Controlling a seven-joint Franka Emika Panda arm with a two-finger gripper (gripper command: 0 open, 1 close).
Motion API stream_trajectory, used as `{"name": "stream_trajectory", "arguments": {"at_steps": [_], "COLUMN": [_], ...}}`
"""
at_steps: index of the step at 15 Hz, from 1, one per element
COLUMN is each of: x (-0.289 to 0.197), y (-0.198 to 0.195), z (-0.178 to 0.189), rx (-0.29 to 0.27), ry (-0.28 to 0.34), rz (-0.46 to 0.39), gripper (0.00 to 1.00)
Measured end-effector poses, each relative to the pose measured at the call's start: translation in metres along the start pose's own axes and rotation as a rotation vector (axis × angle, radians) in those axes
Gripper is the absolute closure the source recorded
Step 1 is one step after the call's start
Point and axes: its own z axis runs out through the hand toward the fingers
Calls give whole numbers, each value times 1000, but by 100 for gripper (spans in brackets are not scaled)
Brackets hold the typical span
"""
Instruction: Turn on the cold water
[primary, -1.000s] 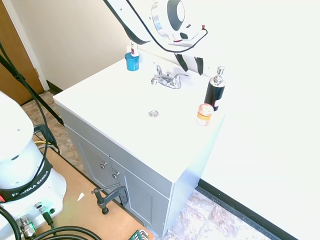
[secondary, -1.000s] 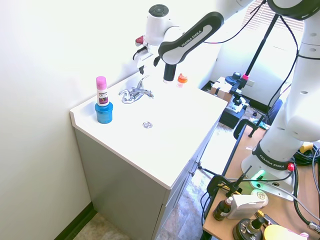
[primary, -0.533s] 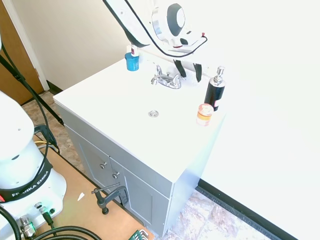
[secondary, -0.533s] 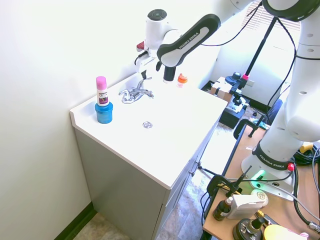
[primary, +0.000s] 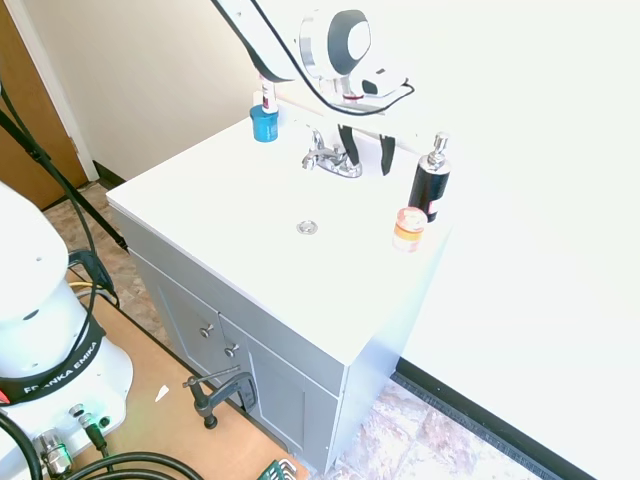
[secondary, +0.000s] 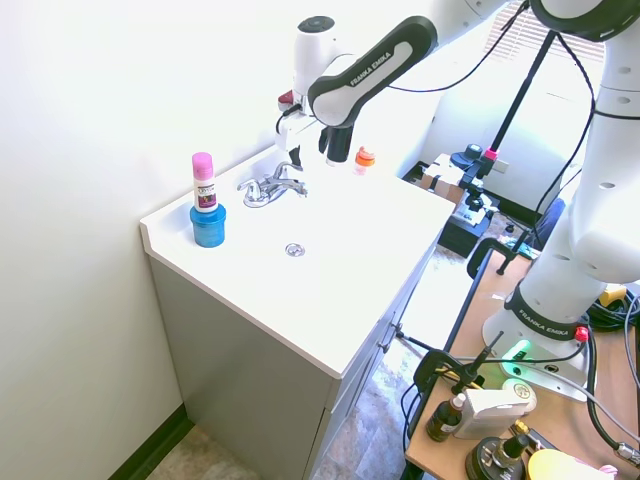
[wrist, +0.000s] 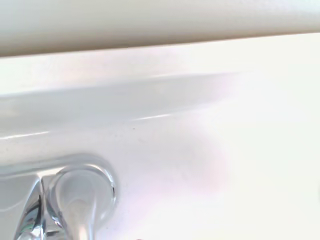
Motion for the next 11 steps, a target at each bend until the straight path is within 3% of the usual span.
{"name": "stream_trajectory", "arguments": {"at_steps": [5, 11], "x": [2, -54], "y": [13, 43], "z": [-48, -107], "rx": [45, 117], "ry": [-52, -151], "rz": [12, -47], "gripper": [0, 0]}}
